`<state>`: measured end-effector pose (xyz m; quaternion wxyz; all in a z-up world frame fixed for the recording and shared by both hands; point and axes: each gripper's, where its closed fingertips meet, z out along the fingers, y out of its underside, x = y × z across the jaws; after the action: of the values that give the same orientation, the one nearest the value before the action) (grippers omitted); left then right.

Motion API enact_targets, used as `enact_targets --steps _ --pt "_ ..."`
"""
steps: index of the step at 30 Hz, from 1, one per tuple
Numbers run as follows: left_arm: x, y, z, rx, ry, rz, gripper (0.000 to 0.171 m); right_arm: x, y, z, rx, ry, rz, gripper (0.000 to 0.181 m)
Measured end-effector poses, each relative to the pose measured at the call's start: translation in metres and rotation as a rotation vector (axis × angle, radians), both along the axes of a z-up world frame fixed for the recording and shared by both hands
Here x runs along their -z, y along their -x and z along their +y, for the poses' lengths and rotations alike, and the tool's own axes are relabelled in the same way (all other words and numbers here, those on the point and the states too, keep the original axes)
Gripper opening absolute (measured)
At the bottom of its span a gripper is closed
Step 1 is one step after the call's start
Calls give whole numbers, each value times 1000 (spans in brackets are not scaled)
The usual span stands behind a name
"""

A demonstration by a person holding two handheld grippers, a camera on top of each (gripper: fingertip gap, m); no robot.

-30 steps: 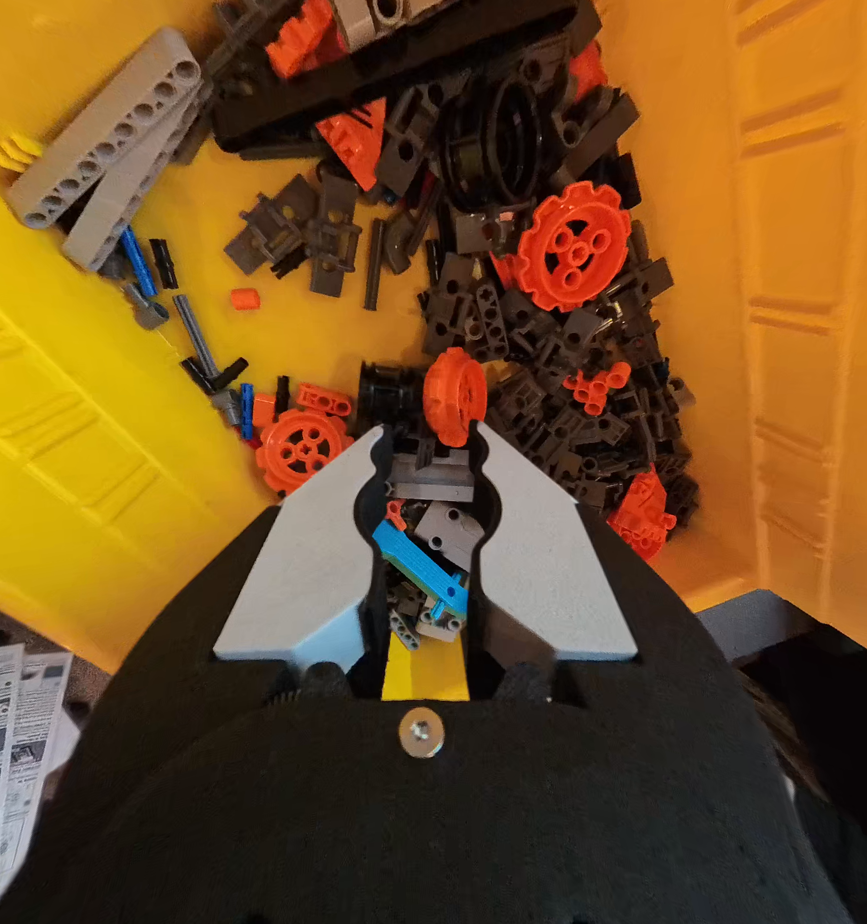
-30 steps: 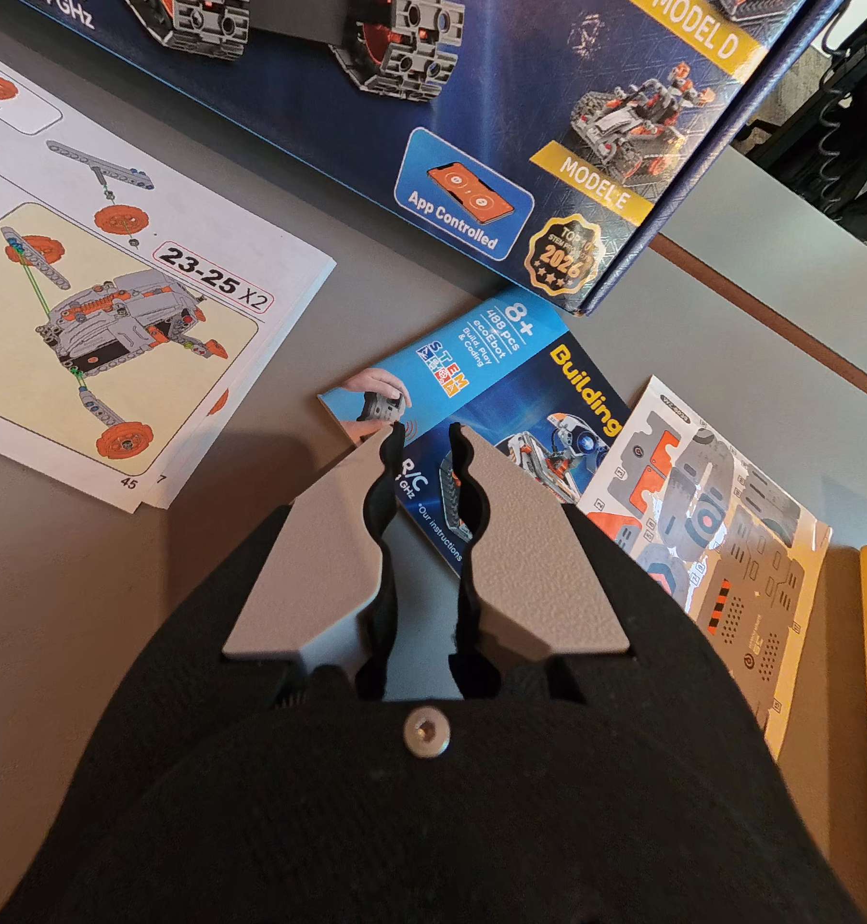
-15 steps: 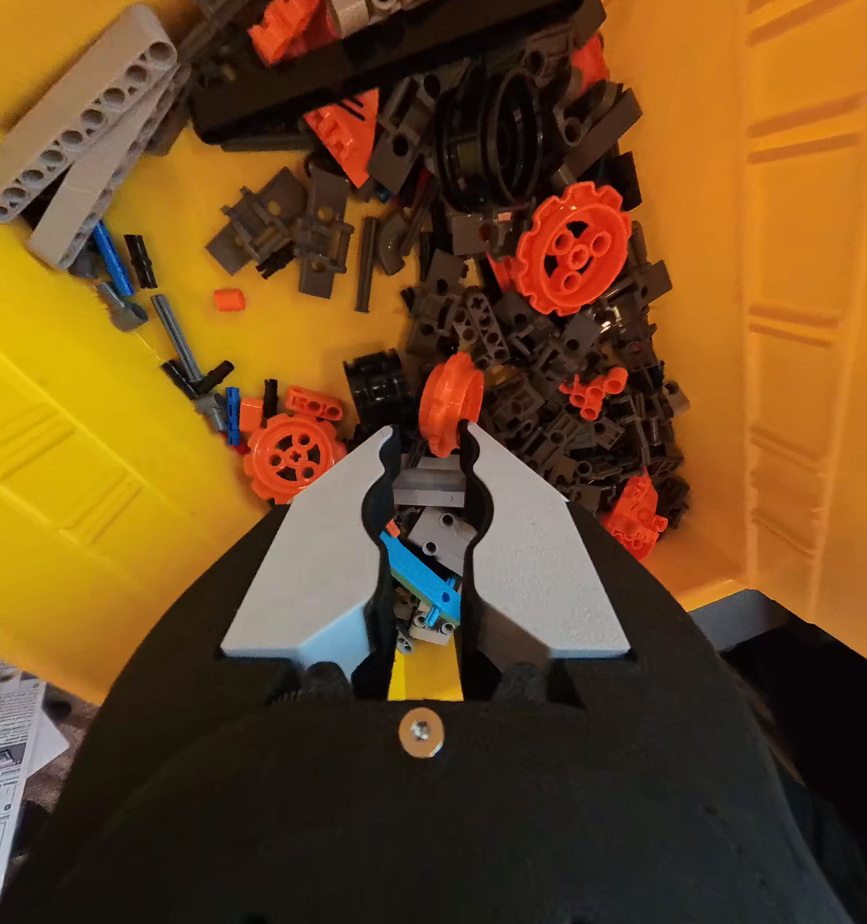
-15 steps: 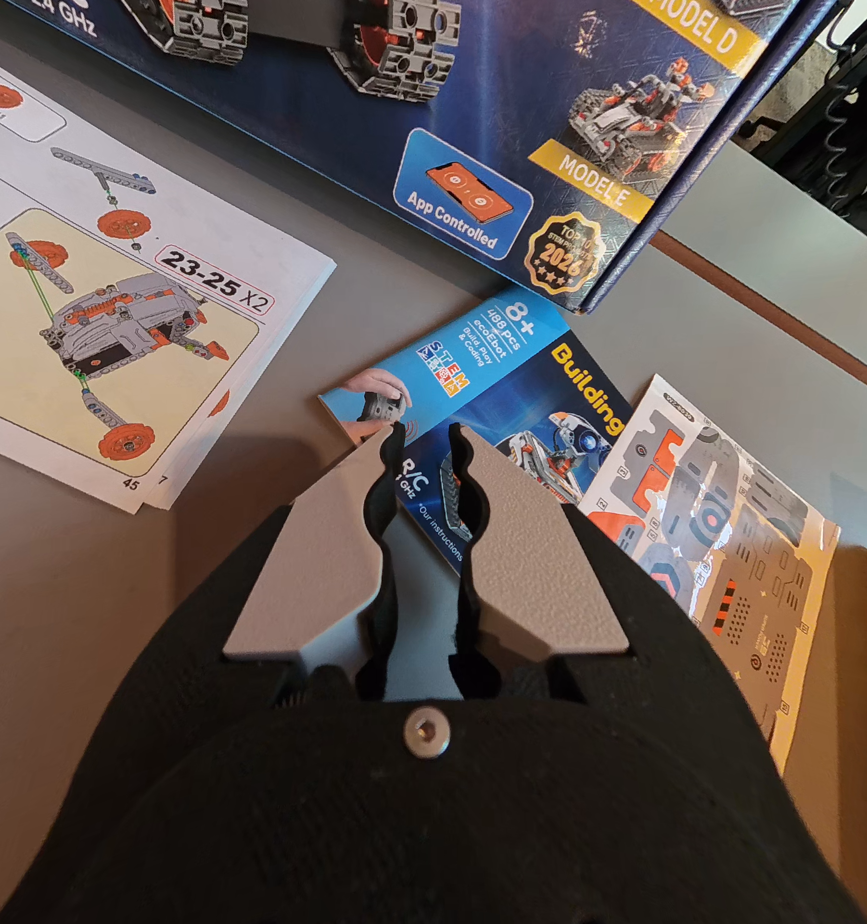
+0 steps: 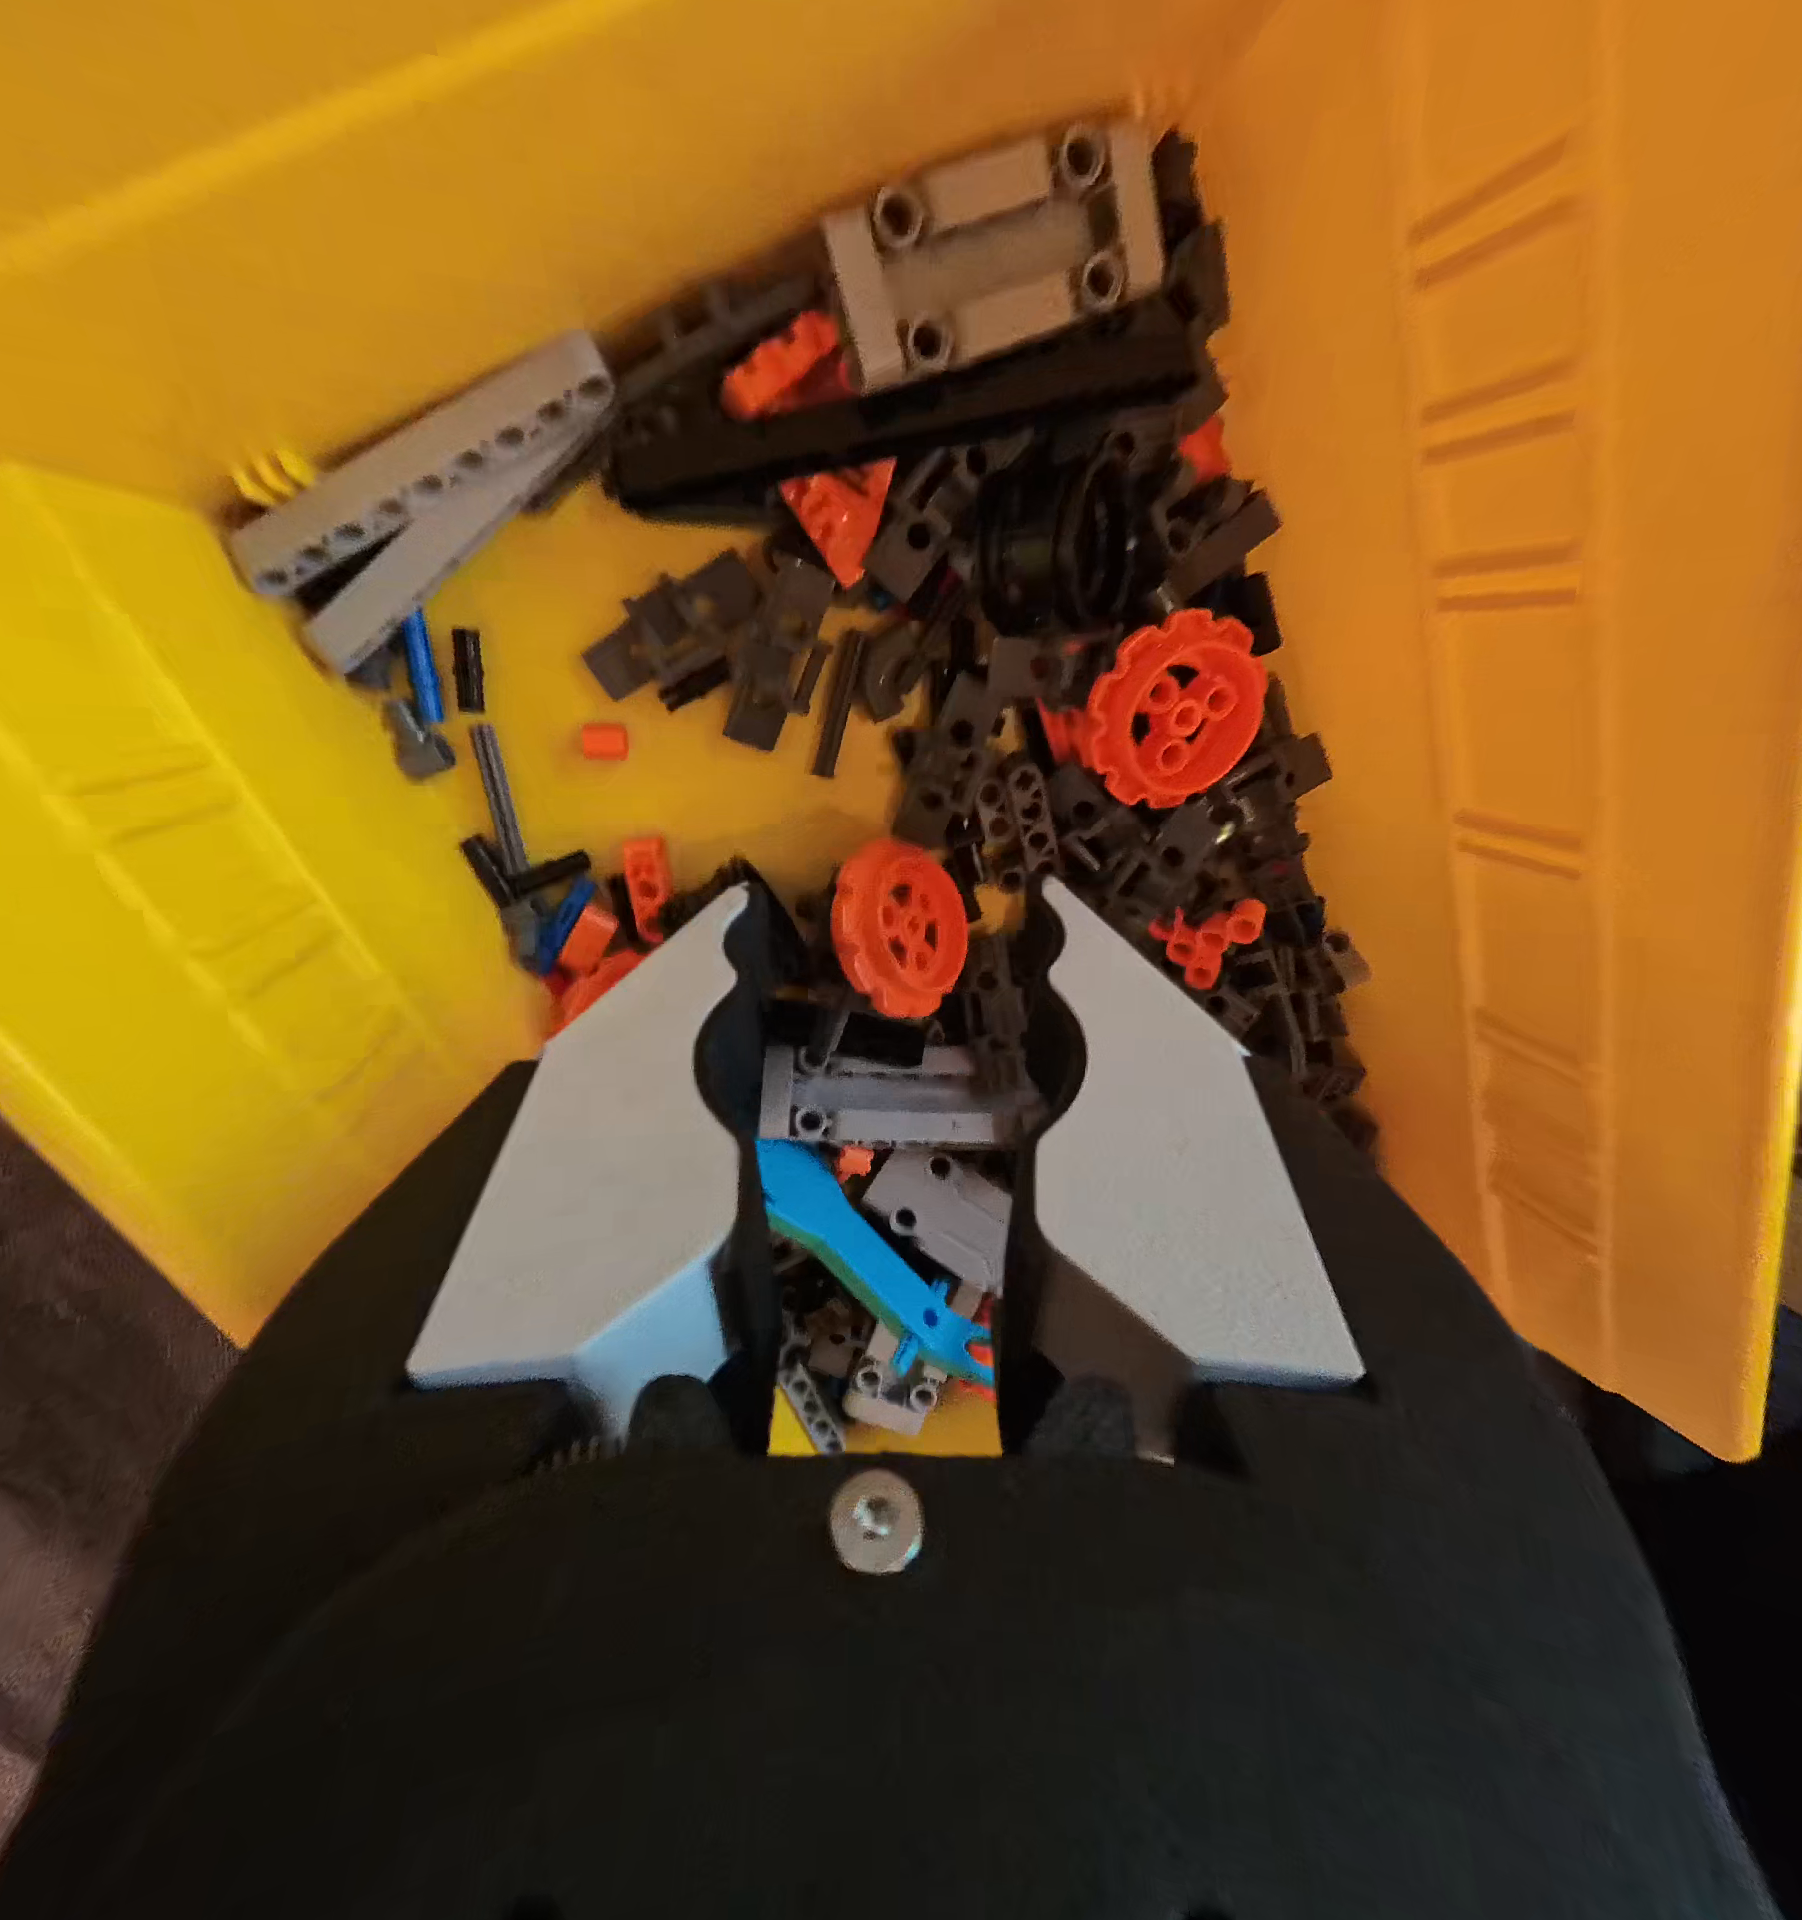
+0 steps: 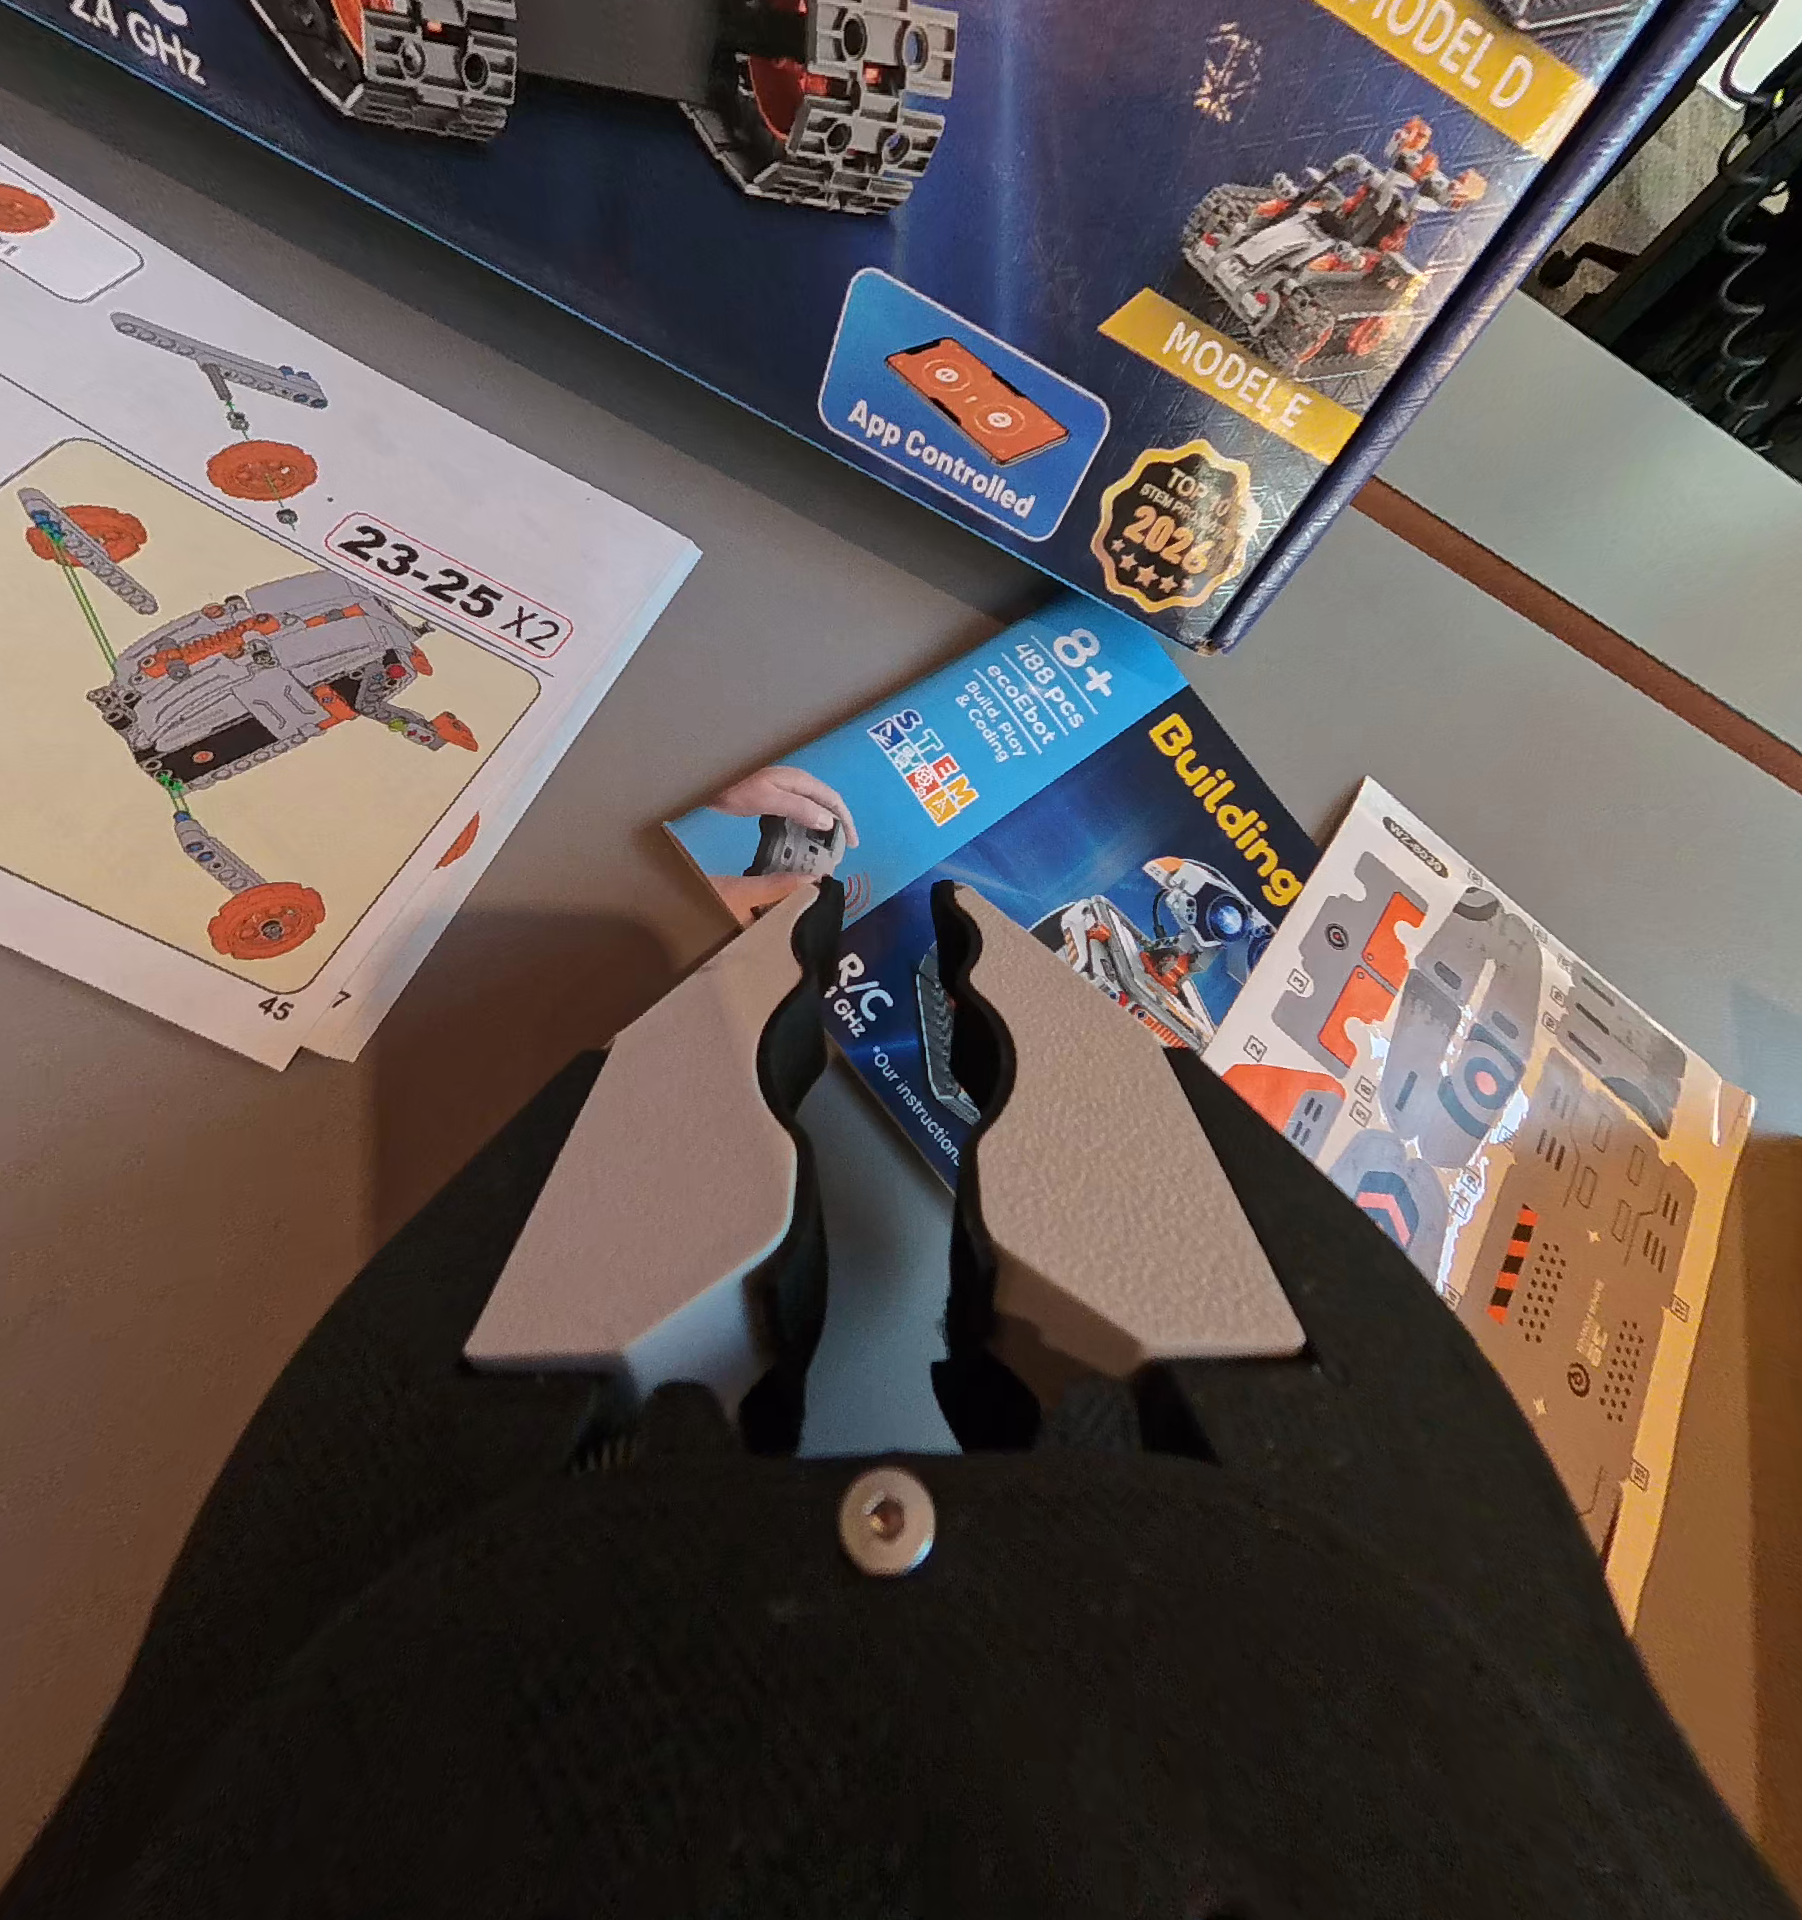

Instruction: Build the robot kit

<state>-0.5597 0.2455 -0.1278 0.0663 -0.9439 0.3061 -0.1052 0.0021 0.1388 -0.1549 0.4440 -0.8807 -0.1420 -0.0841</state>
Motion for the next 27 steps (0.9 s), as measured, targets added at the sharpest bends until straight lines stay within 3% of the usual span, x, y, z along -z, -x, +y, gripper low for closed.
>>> enact_targets --steps 6,11,14,18,23,27 --pt "-8 -38 17 119 -114 -129 65 0 0 0 -2 0 0 16" --pt "2 -30 40 105 -225 -4 78 0 0 0 -5 0 4 16" --pt "7 -34 40 97 -203 -39 79 0 0 0 -5 0 2 16" --pt "-6 -11 64 13 -334 28 74 0 1 1 -2 -2 -6 16" --pt "-42 6 79 -97 -475 -58 49 0 1 1 -3 -3 -8 16" --pt "-42 27 77 -92 -484 18 31 0 1 1 -3 -2 -7 15"
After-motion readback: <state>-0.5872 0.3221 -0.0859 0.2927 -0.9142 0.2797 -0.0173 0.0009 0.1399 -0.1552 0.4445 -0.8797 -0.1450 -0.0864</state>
